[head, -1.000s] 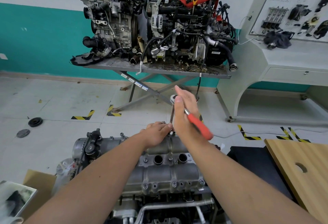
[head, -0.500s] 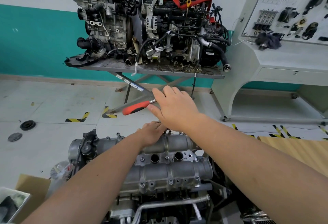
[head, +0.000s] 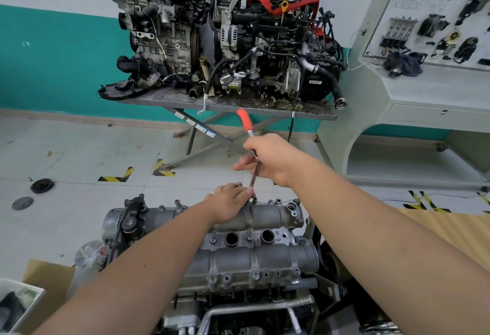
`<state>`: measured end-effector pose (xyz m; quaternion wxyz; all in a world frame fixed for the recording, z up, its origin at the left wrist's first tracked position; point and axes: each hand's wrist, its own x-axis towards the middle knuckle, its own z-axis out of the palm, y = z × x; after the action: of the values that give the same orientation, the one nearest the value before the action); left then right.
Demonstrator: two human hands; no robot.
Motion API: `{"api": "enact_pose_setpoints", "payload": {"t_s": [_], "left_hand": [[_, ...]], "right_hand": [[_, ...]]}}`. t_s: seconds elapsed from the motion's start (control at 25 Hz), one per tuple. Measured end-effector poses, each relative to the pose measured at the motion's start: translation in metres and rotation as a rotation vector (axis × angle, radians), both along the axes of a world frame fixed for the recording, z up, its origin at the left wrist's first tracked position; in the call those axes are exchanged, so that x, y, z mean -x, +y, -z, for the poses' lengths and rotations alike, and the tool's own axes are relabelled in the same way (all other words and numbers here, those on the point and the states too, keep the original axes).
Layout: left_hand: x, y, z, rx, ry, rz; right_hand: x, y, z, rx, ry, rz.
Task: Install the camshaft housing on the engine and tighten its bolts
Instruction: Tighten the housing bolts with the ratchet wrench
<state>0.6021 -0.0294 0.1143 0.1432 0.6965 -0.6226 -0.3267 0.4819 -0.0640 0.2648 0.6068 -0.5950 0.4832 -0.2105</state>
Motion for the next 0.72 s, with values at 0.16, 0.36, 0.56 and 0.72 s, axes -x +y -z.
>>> {"api": "enact_pose_setpoints", "payload": {"t_s": [0.16, 0.36, 0.56, 0.72], "left_hand": [[0.002, 0.0, -0.002, -0.024, -0.029, -0.003], [0.003, 0.0, -0.005, -0.025, 0.023, -0.043], [0.005, -0.003, -0.004, 0.039, 0.072, -0.064], [0.005, -0.003, -0.004, -0.019, 0.022, -0.064]], "right_hand": [[0.007, -0.002, 0.027, -0.36, -0.654, 0.286], [0.004, 0.012, 0.062, 0.308, -0.479, 0.312], [0.01, -0.004, 0.066, 1.671, 0.147, 0.015], [0.011, -0.004, 0.047, 1.634, 0.558, -0.112]]}}
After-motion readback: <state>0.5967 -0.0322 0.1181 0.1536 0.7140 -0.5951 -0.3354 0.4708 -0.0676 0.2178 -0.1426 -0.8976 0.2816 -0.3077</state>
